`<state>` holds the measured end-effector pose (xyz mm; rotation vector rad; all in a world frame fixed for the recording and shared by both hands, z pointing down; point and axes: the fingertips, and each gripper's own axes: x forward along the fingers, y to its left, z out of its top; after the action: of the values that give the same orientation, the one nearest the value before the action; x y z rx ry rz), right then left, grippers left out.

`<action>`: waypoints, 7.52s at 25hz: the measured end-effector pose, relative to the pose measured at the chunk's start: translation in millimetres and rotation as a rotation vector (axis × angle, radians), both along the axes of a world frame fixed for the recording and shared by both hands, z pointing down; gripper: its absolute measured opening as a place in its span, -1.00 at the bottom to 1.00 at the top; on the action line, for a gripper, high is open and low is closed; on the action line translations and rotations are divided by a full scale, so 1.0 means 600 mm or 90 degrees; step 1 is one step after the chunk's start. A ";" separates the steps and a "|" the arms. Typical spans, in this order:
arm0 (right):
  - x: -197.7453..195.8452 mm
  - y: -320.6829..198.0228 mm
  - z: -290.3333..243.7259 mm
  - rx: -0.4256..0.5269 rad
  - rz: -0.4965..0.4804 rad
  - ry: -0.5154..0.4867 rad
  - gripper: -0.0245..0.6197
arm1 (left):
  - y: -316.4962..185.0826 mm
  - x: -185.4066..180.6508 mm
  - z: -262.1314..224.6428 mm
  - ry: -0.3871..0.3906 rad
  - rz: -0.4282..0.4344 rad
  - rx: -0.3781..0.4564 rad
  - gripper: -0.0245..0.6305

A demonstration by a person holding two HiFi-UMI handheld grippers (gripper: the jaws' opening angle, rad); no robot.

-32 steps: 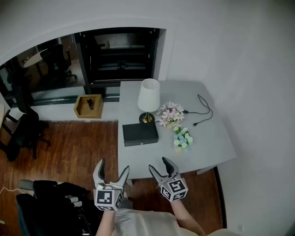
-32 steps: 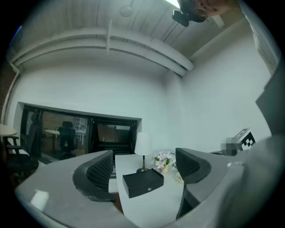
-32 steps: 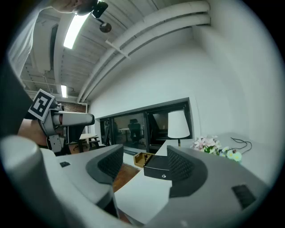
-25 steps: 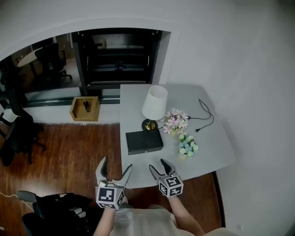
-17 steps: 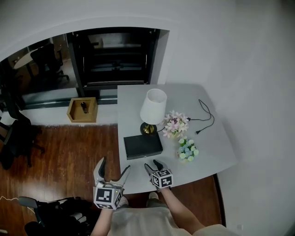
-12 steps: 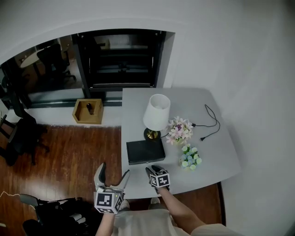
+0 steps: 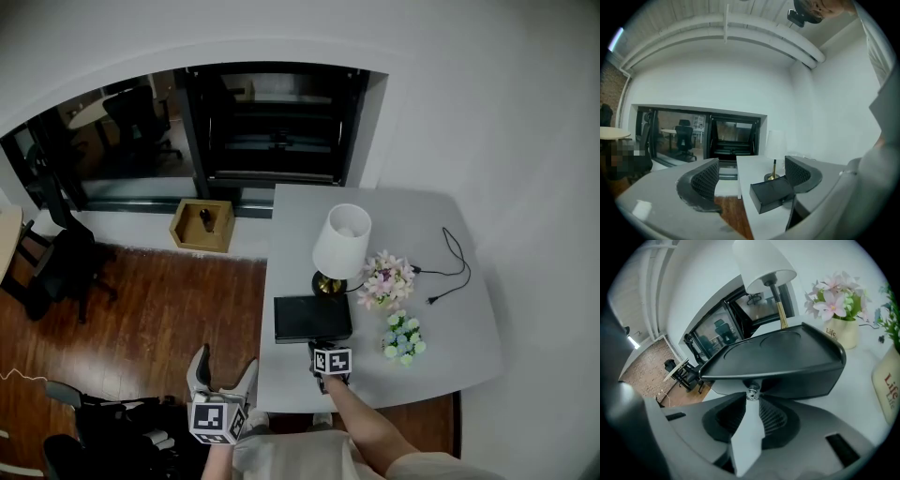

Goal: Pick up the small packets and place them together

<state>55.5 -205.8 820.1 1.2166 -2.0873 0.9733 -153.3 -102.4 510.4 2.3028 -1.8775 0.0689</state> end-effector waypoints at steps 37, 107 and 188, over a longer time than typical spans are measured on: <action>0.043 0.132 -0.253 0.274 -0.080 -0.015 -0.58 | -0.042 0.083 0.018 0.021 0.077 0.007 0.36; -0.023 0.102 -0.228 -0.033 -0.167 -0.166 -0.92 | -0.049 0.021 0.015 -0.001 0.023 0.046 0.40; -0.077 0.087 -0.082 0.088 -0.608 0.119 0.01 | -0.027 0.033 0.034 0.000 0.034 -0.001 0.44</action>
<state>9.1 -153.8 770.6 0.2292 -2.2069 0.2598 -133.4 -118.6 530.6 2.3522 -1.8165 0.0772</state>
